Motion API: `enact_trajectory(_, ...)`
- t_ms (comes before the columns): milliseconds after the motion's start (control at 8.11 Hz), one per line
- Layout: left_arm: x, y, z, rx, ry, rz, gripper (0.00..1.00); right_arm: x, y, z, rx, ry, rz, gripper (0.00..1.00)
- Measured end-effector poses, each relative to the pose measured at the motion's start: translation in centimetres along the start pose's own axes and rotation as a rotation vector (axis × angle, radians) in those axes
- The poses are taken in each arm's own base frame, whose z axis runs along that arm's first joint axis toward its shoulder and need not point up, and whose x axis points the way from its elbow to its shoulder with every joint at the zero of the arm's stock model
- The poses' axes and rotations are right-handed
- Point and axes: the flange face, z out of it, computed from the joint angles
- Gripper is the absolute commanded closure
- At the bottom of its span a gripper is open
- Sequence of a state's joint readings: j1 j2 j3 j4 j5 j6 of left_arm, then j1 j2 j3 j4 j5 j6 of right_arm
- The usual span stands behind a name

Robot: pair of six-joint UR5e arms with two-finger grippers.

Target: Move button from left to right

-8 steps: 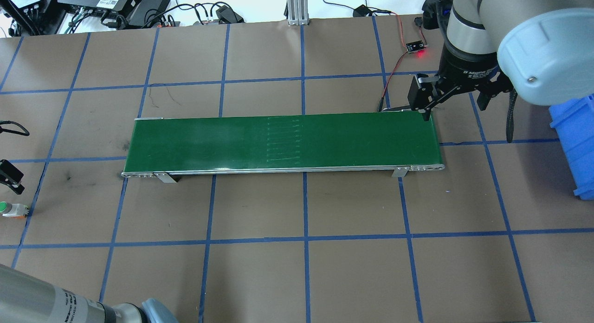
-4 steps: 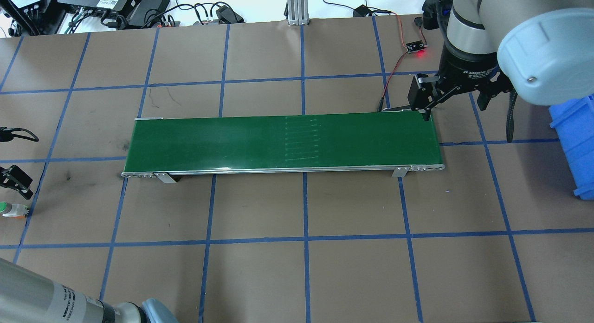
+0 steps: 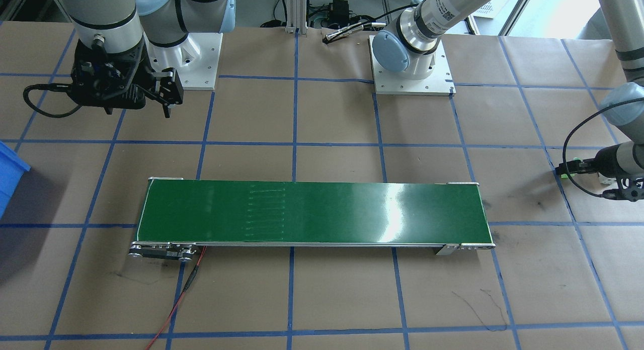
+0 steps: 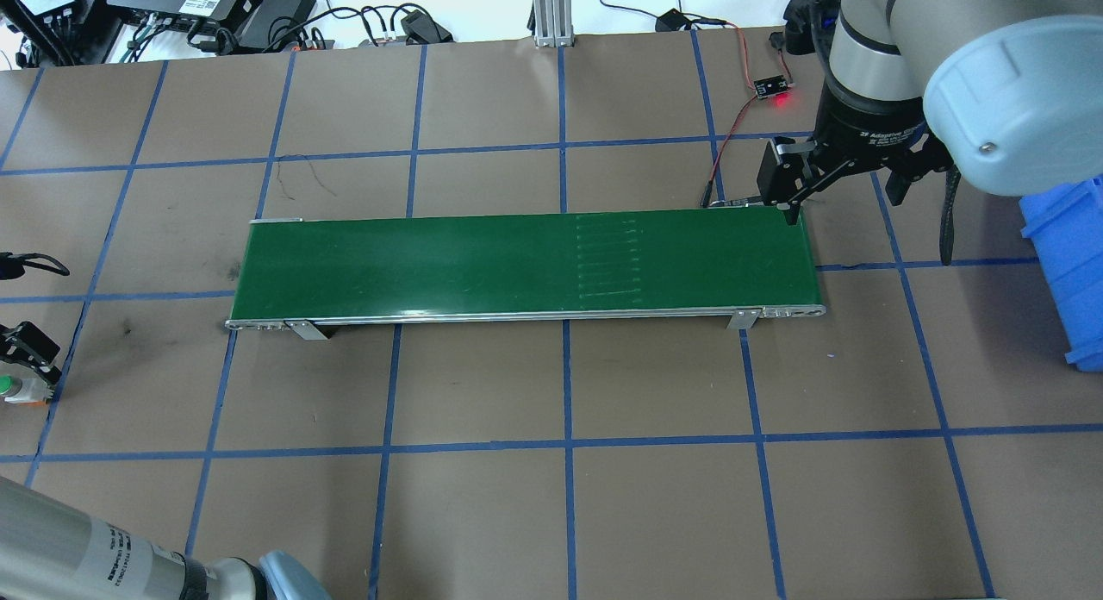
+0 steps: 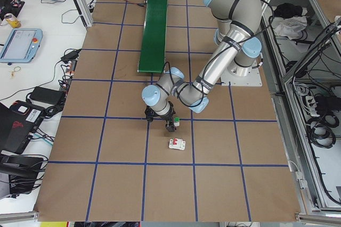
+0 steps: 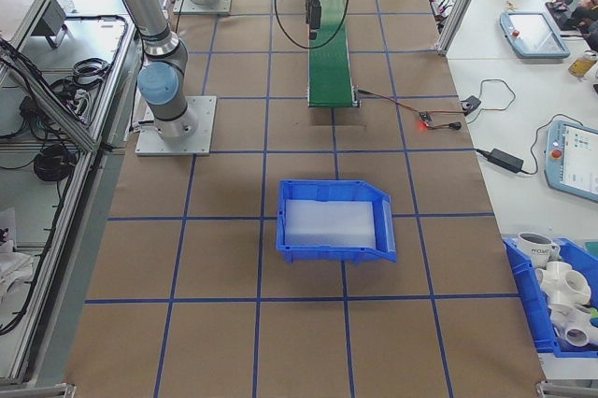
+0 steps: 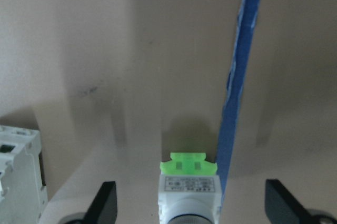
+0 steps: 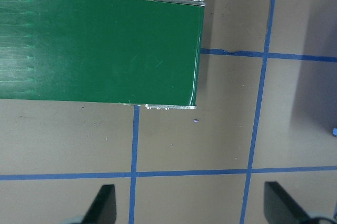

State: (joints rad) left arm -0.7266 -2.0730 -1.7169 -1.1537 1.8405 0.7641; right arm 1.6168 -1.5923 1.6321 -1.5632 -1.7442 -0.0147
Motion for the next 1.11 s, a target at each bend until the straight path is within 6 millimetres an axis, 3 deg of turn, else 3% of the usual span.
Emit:
enact_trajectory(863,-1.0,0.7,2.1,-0.029,0.031,-0.029,0.04,0.1,-0.2,-0.2,0.019,0.001,0.01,0.0)
enact_trajectory(986,-1.0,1.1,2.6,-0.037,0.041,-0.044,0.17,0.1,-0.2,-0.3,0.021,0.002,0.011,0.0)
enact_trajectory(1110,-1.0,1.3,2.9,-0.041,0.047,-0.054,0.72,0.1,-0.2,-0.3,0.022,0.003,0.011,0.0)
